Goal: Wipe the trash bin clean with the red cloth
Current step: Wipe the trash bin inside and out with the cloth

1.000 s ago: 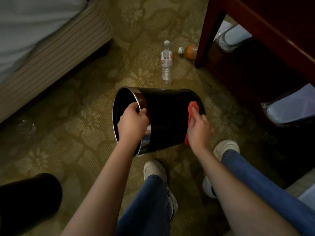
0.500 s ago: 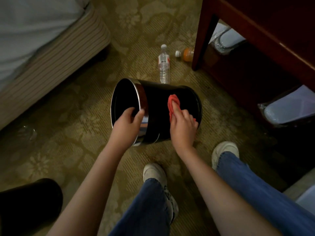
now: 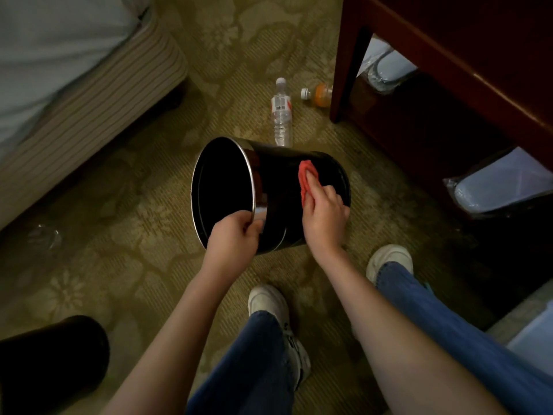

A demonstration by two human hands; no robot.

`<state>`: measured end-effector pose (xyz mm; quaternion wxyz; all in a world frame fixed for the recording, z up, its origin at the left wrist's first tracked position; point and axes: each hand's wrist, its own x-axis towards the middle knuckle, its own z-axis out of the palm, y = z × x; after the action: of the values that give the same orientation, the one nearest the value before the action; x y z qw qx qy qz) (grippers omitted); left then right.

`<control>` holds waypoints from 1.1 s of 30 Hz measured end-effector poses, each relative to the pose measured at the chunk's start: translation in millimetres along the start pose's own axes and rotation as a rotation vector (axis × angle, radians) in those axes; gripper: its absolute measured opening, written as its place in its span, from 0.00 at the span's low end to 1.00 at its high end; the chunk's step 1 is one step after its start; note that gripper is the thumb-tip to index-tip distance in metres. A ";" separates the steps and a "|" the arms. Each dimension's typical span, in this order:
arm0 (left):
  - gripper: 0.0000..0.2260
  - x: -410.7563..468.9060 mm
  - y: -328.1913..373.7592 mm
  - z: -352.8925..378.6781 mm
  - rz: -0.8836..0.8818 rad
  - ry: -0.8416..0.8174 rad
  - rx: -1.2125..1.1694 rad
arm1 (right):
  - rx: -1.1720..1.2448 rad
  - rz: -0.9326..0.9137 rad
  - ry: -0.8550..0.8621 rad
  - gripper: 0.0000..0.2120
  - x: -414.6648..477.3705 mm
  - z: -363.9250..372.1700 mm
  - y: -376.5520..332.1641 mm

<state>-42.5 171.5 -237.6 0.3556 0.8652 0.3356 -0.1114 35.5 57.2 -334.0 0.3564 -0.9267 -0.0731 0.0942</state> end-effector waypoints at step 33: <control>0.13 -4.1 -11.1 -28.3 -0.296 0.137 -0.268 | -0.037 0.008 0.047 0.24 25.2 -49.3 -13.2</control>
<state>-54.2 194.7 -221.5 0.4236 0.7569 0.4943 -0.0579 70.3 40.1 -292.3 0.3406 -0.9353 -0.0629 0.0725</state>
